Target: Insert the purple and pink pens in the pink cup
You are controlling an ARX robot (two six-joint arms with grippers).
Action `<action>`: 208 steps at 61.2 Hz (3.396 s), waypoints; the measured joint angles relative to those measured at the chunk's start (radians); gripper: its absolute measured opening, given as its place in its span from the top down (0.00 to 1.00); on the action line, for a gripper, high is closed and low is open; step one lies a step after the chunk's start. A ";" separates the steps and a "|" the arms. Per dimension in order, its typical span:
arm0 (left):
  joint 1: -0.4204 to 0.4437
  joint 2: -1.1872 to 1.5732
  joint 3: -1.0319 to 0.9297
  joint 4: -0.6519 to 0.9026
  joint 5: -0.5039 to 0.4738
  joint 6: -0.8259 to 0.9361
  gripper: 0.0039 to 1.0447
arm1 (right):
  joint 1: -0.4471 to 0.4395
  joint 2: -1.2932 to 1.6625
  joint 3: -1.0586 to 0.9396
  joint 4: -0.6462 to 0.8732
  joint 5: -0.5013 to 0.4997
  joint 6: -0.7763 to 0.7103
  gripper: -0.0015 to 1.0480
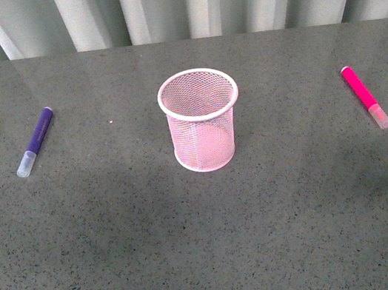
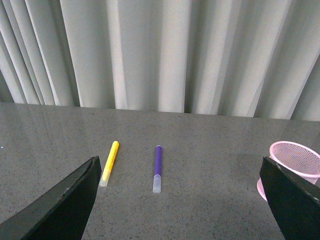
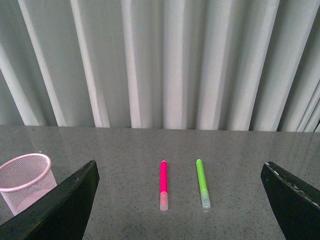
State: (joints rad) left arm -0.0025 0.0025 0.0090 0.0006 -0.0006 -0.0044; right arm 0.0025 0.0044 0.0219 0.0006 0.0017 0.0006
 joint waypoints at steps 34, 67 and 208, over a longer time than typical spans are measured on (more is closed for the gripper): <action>0.000 0.000 0.000 0.000 0.000 0.000 0.06 | 0.000 0.000 0.000 0.000 0.000 0.000 0.07; 0.000 0.000 0.000 0.000 0.000 0.000 0.06 | 0.000 0.000 0.000 0.000 0.000 0.000 0.07; -0.006 2.185 1.350 -0.083 0.102 0.162 0.06 | 0.000 0.000 0.000 0.000 0.000 0.000 0.07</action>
State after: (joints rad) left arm -0.0090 2.1872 1.3594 -0.0822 0.1017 0.1574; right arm 0.0025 0.0040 0.0219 0.0006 0.0017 0.0006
